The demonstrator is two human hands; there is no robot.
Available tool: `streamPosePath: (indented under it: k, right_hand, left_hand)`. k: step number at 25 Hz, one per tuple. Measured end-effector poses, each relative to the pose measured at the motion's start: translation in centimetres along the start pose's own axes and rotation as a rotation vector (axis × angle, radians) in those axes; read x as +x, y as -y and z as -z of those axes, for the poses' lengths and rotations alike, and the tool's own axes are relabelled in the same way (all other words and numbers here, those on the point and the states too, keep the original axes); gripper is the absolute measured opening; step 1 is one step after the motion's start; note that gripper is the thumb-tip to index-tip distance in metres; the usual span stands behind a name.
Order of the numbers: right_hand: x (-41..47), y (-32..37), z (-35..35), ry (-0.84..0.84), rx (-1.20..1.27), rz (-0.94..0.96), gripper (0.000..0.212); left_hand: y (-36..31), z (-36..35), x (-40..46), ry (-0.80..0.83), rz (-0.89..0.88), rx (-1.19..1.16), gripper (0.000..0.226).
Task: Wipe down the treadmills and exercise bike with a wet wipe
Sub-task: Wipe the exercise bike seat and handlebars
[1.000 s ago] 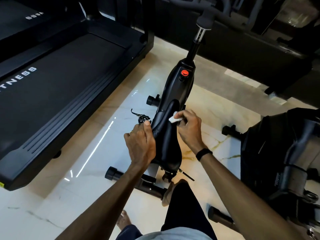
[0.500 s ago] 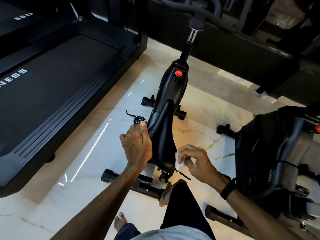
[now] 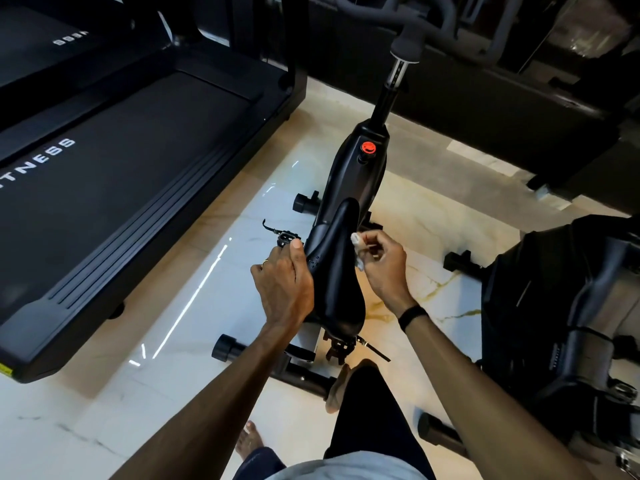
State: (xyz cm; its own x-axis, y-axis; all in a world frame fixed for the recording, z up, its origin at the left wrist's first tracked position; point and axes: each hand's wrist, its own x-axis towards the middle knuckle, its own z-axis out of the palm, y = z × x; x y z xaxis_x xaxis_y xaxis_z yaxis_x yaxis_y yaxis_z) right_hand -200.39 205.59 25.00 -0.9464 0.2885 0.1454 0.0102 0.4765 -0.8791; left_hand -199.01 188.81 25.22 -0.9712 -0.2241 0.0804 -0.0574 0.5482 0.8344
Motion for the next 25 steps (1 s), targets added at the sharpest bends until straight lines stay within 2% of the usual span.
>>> streamPosePath:
  k: [1,4,10,17,21,25]
  right_hand:
    - [-1.5,-0.4,0.6,0.035,-0.006,0.012,0.008]
    - [-6.1,-1.1,2.1,0.058,-0.038,0.006,0.023]
    - [-13.6,-0.6,0.9,-0.205,0.010,-0.084,0.027]
    - [-16.1,1.7,-1.7,-0.340,0.108,-0.222,0.023]
    - [-16.2,2.5,-2.5,-0.366,0.071,-0.181,0.020]
    - [-15.8,3.5,-3.8,-0.339,-0.039,-0.051,0.015]
  left_hand:
    - [0.0,-0.1,0.0,0.000,-0.005,0.002,0.072]
    - [0.1,-0.2,-0.1,-0.010,-0.036,-0.008,0.072]
    - [0.2,-0.2,0.0,-0.030,-0.037,-0.018,0.072]
    - [0.5,0.0,0.1,-0.068,-0.007,-0.157,0.074]
    - [0.9,-0.2,0.2,-0.104,0.004,-0.297,0.070]
    - [1.2,-0.4,0.4,-0.130,0.074,-0.394,0.075]
